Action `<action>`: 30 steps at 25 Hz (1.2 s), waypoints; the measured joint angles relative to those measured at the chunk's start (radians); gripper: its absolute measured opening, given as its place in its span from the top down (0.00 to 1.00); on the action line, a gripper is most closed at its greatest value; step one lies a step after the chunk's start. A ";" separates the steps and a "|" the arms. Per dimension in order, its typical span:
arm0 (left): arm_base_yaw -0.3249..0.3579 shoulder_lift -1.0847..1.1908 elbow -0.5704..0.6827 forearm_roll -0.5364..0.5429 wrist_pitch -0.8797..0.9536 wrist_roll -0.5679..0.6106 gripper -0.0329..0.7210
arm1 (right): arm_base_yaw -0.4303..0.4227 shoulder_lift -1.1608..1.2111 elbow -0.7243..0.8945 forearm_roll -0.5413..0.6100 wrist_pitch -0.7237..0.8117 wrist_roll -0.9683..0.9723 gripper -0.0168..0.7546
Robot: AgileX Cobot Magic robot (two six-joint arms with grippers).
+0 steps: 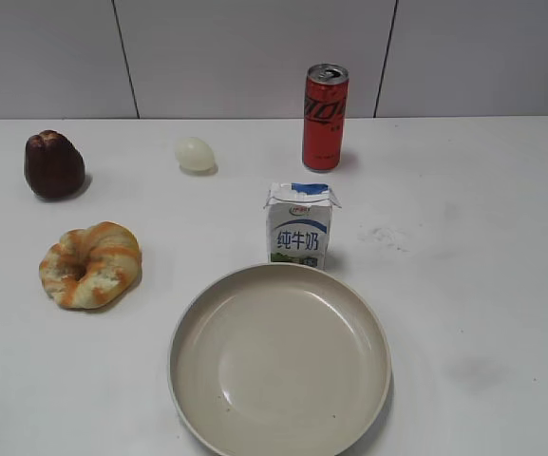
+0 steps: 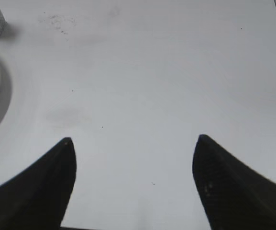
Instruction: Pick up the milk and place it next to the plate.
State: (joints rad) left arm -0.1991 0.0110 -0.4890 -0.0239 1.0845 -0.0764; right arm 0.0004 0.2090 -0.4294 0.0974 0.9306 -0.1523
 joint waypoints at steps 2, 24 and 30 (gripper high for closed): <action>0.000 0.000 0.000 0.000 0.000 0.000 0.68 | 0.000 -0.030 0.004 0.001 0.002 0.001 0.24; 0.000 0.000 0.000 0.000 0.000 0.000 0.68 | 0.001 -0.214 0.004 0.000 0.007 0.002 0.24; 0.000 0.000 0.000 0.000 0.000 0.000 0.68 | 0.001 -0.214 0.004 0.000 0.007 0.003 0.24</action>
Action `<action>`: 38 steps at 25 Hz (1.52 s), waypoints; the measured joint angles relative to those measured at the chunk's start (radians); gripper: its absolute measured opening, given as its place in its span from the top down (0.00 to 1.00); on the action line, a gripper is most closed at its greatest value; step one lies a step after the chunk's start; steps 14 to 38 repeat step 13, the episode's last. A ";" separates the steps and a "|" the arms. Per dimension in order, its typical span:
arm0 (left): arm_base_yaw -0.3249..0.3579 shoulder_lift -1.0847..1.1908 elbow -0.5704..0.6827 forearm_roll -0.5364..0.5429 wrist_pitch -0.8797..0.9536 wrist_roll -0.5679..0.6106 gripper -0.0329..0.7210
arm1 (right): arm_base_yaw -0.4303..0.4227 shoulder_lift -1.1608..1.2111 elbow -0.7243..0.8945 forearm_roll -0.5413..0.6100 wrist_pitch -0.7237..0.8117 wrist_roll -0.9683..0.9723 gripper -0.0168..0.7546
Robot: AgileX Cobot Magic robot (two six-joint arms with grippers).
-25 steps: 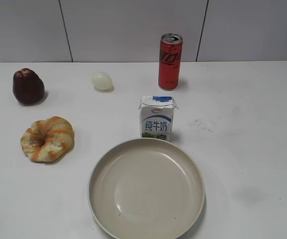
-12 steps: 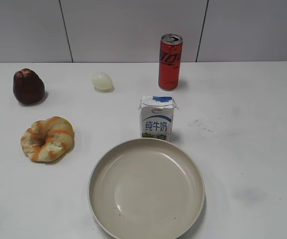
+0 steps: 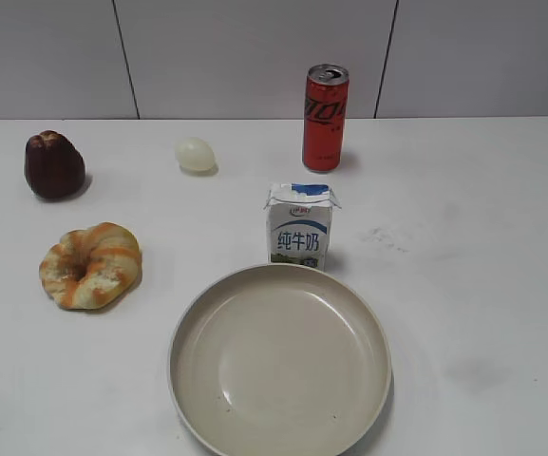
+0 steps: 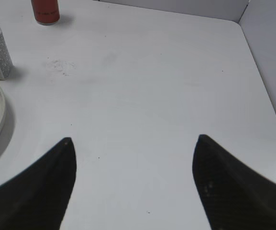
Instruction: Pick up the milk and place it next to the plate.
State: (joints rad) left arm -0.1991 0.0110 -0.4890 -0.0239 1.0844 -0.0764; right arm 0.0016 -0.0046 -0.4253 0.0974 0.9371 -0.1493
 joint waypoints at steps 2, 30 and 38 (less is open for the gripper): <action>0.000 0.000 0.000 0.000 0.000 0.000 0.68 | 0.000 0.000 0.000 0.000 0.000 0.000 0.24; 0.000 0.000 0.000 0.000 0.000 0.000 0.68 | 0.000 0.000 0.000 0.000 0.000 0.000 0.24; 0.000 0.000 0.000 0.000 0.000 0.000 0.68 | 0.000 0.000 0.000 0.000 0.000 0.000 0.24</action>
